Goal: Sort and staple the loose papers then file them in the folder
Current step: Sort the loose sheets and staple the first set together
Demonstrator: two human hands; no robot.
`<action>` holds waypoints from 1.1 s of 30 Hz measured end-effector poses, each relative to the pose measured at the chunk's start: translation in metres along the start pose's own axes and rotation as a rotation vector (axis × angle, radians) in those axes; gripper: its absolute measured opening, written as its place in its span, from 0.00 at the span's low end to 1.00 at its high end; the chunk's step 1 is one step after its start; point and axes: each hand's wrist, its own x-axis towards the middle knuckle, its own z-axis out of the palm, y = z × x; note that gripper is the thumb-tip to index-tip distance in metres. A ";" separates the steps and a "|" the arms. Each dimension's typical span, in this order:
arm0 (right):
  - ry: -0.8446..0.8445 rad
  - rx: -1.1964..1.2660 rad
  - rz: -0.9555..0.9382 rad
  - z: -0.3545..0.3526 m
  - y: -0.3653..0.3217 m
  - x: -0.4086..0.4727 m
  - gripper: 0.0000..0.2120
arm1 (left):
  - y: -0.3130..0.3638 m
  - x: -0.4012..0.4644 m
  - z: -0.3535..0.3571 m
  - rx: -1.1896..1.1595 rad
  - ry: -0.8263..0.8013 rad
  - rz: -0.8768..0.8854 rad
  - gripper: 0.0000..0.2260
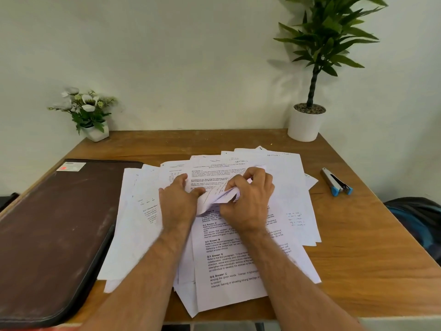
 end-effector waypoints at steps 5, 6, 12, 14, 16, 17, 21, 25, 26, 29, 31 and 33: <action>-0.042 0.042 0.009 0.000 0.002 0.001 0.13 | 0.004 -0.002 0.003 0.153 0.049 0.008 0.35; -0.053 0.045 0.007 0.000 0.001 0.003 0.13 | 0.006 -0.001 0.002 0.201 0.051 0.017 0.35; -0.077 0.046 0.016 0.002 0.002 0.005 0.15 | 0.005 -0.002 -0.003 -0.128 0.096 0.002 0.24; -0.089 0.040 0.015 0.003 0.005 0.004 0.15 | 0.003 -0.007 -0.006 -0.185 0.139 0.031 0.13; -0.096 0.045 0.014 0.004 0.004 0.004 0.14 | 0.003 -0.011 -0.010 -0.175 0.176 0.076 0.06; -0.091 0.057 0.018 0.004 0.002 0.003 0.13 | 0.002 -0.012 -0.012 -0.154 0.191 0.095 0.05; -0.030 0.083 0.036 0.004 -0.005 0.001 0.14 | 0.005 -0.018 -0.016 -0.121 0.182 0.179 0.09; -0.076 0.112 0.104 0.002 -0.003 0.001 0.34 | 0.000 -0.018 -0.015 -0.269 0.097 0.240 0.08; -0.078 0.101 0.100 0.002 -0.002 0.001 0.36 | -0.001 -0.018 -0.013 -0.322 0.068 0.255 0.09; 0.012 0.064 0.041 0.003 0.001 0.003 0.24 | -0.002 -0.013 -0.010 -0.540 -0.005 0.193 0.11; 0.075 0.075 0.050 0.004 0.001 0.002 0.16 | -0.002 -0.010 -0.012 -0.672 -0.013 0.048 0.17; 0.098 0.081 0.063 0.006 0.002 0.002 0.13 | -0.001 -0.007 -0.015 -0.595 0.089 -0.070 0.17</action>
